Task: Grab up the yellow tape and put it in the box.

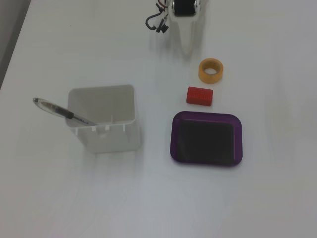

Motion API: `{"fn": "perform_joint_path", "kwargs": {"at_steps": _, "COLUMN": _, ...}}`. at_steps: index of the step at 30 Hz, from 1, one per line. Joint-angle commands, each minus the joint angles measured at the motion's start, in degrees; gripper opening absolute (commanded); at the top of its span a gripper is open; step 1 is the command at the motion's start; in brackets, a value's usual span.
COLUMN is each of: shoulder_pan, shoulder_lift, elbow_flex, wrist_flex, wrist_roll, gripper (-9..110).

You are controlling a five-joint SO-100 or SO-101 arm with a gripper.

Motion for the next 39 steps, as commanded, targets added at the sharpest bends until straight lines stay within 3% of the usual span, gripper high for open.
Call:
{"fn": "perform_joint_path", "kwargs": {"at_steps": 1, "shoulder_pan": -0.44, "shoulder_lift": 4.04, "elbow_flex": 0.35, "wrist_flex": 0.26, "wrist_roll": -0.44, "gripper": 0}}
{"fn": "perform_joint_path", "kwargs": {"at_steps": 17, "shoulder_pan": 0.44, "shoulder_lift": 3.96, "elbow_flex": -0.88, "wrist_flex": -0.35, "wrist_roll": -0.62, "gripper": 0}}
{"fn": "perform_joint_path", "kwargs": {"at_steps": 27, "shoulder_pan": 5.01, "shoulder_lift": 1.23, "elbow_flex": -20.57, "wrist_flex": -0.53, "wrist_roll": -0.62, "gripper": 0}}
{"fn": "perform_joint_path", "kwargs": {"at_steps": 30, "shoulder_pan": 4.75, "shoulder_lift": -5.19, "elbow_flex": -26.37, "wrist_flex": 0.18, "wrist_roll": -3.60, "gripper": 0}}
{"fn": "perform_joint_path", "kwargs": {"at_steps": 34, "shoulder_pan": 3.96, "shoulder_lift": -19.25, "elbow_flex": -33.40, "wrist_flex": 2.90, "wrist_roll": -16.87, "gripper": 0}}
{"fn": "perform_joint_path", "kwargs": {"at_steps": 39, "shoulder_pan": -4.92, "shoulder_lift": -39.55, "elbow_flex": -41.31, "wrist_flex": 11.16, "wrist_roll": -21.62, "gripper": 0}}
